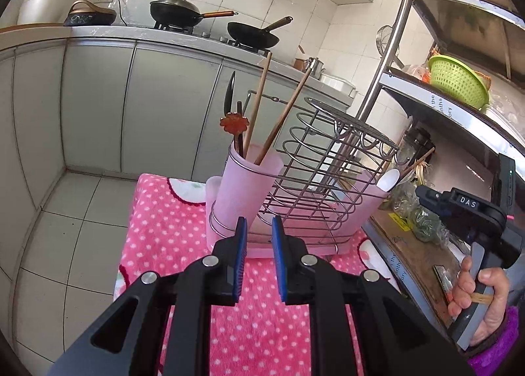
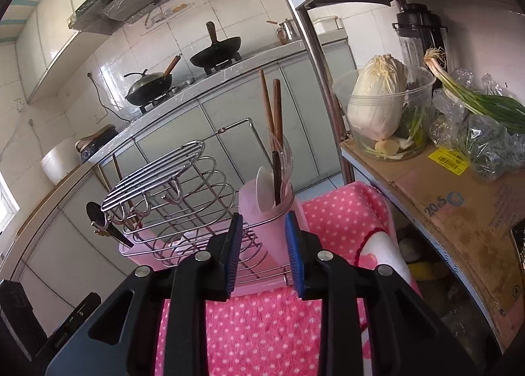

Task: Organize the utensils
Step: 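Pull both open tools back away from the pink caddy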

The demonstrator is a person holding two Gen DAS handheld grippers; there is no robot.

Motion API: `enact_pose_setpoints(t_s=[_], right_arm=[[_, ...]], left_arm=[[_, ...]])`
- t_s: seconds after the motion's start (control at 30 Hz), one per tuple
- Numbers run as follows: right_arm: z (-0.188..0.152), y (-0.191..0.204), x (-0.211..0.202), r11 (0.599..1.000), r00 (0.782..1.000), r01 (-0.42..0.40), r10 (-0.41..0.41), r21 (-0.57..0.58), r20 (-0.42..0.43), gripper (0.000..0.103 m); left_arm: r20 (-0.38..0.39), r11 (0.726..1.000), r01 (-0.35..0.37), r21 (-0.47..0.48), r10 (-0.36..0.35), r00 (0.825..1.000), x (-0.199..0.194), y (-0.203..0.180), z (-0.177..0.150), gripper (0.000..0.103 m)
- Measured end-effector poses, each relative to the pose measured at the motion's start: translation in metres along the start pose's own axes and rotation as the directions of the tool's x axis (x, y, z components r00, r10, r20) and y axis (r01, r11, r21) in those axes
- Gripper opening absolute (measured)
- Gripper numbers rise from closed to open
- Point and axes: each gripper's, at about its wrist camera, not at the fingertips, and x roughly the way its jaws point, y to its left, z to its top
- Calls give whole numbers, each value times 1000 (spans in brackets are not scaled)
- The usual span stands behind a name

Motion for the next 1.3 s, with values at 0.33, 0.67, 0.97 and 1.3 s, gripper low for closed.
enact_pose_setpoints(t_s=[0.33, 0.67, 0.97, 1.3], right_arm=[[-28, 13, -28, 998, 1000, 19, -20, -59, -18, 27], [-48, 21, -52, 984, 998, -38, 31, -173, -46, 27], [-60, 32, -66, 955, 997, -69, 55, -287, -55, 30], [-71, 44, -64, 932, 999, -48, 37, -360, -38, 58]], left_arm=[[-73, 999, 34, 1, -34, 997, 5, -5, -4, 14], [-32, 999, -22, 33, 23, 999, -25, -41, -6, 14], [-30, 989, -134, 67, 136, 990, -36, -74, 0, 35], [-41, 981, -180, 76, 183, 982, -32, -79, -1, 35]])
